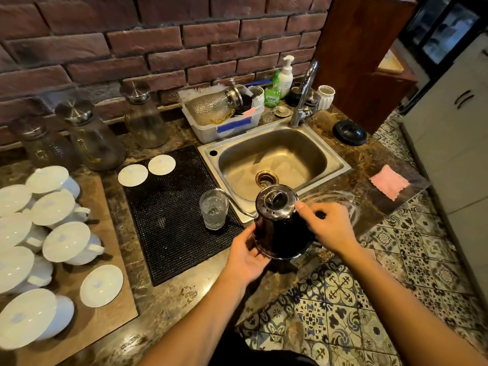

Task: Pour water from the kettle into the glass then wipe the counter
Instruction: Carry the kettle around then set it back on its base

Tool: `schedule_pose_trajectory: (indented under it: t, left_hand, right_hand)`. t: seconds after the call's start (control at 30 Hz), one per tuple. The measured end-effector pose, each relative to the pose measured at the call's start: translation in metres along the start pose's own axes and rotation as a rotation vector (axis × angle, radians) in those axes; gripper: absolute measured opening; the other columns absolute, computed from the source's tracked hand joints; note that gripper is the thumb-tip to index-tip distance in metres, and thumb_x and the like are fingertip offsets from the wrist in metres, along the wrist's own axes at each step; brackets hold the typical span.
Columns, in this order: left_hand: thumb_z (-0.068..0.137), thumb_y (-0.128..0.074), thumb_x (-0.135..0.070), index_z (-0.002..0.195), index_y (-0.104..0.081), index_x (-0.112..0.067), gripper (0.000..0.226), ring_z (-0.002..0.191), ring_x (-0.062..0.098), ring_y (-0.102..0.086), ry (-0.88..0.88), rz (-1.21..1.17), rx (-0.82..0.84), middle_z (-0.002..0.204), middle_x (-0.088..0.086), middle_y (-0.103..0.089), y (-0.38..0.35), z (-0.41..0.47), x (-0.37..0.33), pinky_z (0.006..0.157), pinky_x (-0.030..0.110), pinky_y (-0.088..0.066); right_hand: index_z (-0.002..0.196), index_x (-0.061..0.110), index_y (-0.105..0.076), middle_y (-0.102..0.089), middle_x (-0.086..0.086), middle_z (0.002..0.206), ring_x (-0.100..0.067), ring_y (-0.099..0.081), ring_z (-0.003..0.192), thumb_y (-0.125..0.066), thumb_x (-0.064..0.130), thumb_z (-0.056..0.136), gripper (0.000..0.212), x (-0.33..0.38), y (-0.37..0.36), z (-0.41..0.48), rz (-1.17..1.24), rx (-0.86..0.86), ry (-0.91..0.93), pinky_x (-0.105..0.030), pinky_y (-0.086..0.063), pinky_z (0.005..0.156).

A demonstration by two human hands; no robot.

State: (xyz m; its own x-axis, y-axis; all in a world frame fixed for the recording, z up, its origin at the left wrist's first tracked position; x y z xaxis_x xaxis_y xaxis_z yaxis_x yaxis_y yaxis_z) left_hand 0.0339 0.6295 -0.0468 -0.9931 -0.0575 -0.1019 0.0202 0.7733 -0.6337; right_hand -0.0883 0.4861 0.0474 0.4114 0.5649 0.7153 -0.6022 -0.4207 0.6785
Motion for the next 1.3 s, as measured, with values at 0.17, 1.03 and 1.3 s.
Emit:
schedule_pose_trajectory:
  t: [0.17, 1.03, 1.3]
  left_hand:
    - [0.084, -0.080, -0.022, 0.132, -0.067, -0.010, 0.052, 0.117, 0.030, -0.066, -0.056, 0.102, -0.006, 0.124, 0.016, -0.069, -0.018, -0.007, -0.016, 0.101, 0.042, -0.054]
    - [0.062, -0.088, -0.057, 0.083, -0.080, -0.035, 0.031, 0.076, 0.010, -0.071, -0.439, 0.859, 0.337, 0.082, -0.006, -0.079, -0.282, -0.071, 0.019, 0.065, 0.029, -0.056]
    - [0.063, -0.093, -0.042, 0.075, -0.081, -0.026, 0.024, 0.050, 0.009, -0.067, -0.359, 0.887, 0.588, 0.062, -0.004, -0.072, -0.348, -0.065, 0.085, 0.053, 0.023, -0.055]
  right_hand:
    - [0.046, 0.022, -0.055, -0.053, 0.004, 0.046, -0.004, -0.042, 0.044, -0.058, 0.047, 0.097, 0.058, -0.016, 0.003, -0.003, 0.187, -0.123, 0.031, -0.025, -0.034, 0.050]
    - [0.061, 0.006, -0.068, -0.052, -0.017, 0.054, -0.022, -0.042, 0.049, -0.073, 0.041, 0.091, 0.046, -0.004, 0.255, 0.053, 0.532, -0.543, 0.195, -0.043, -0.031, 0.048]
    - [0.058, 0.010, -0.067, -0.051, 0.010, 0.047, -0.011, -0.043, 0.041, -0.073, 0.039, 0.093, 0.046, -0.028, 0.342, 0.027, 0.514, -0.693, 0.208, -0.027, -0.033, 0.047]
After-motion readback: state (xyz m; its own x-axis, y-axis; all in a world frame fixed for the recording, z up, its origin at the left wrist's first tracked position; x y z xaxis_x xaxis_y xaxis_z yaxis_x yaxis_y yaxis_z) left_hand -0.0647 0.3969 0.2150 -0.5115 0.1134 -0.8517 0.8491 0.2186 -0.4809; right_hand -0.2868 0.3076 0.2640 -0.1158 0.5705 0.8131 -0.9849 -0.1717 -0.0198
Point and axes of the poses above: each hand's wrist, its own z-axis towards the middle knuckle, its own y-axis out of the back of the hand, x = y × z, the point moved 1 cm from there along z, towards the middle knuckle
